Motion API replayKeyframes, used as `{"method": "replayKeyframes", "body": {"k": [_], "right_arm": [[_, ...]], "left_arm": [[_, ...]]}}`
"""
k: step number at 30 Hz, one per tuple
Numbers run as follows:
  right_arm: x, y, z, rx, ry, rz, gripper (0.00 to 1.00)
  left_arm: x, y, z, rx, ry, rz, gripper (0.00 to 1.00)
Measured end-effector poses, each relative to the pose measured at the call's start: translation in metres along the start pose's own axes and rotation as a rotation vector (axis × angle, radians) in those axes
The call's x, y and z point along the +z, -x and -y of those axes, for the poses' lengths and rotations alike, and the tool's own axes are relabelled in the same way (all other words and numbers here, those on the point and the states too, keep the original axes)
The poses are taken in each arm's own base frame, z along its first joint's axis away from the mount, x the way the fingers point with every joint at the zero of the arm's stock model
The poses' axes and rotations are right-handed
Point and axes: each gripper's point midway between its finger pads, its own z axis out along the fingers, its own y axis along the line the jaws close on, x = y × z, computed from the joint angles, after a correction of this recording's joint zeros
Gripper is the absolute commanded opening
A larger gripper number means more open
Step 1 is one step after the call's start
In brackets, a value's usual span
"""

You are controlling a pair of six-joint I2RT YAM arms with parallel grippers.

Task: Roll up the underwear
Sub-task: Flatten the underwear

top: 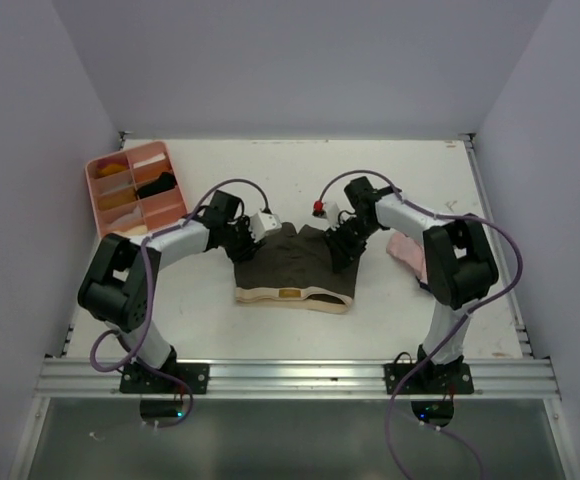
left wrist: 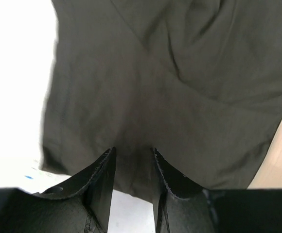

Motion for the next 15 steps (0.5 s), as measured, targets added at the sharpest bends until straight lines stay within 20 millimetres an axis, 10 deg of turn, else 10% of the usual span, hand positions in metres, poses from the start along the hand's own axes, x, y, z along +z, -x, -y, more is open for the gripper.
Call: {"method": "replayKeyframes", "body": {"k": [8, 15], "right_arm": [[0.014, -0.039, 0.001, 0.026, -0.033, -0.157, 0.39], [0.011, 0.007, 0.031, -0.031, -0.124, -0.131, 0.4]], "left_arm": [[0.0, -0.023, 0.009, 0.033, -0.01, -0.055, 0.35], [-0.023, -0.041, 0.048, 0.087, -0.095, -0.046, 0.42]]}}
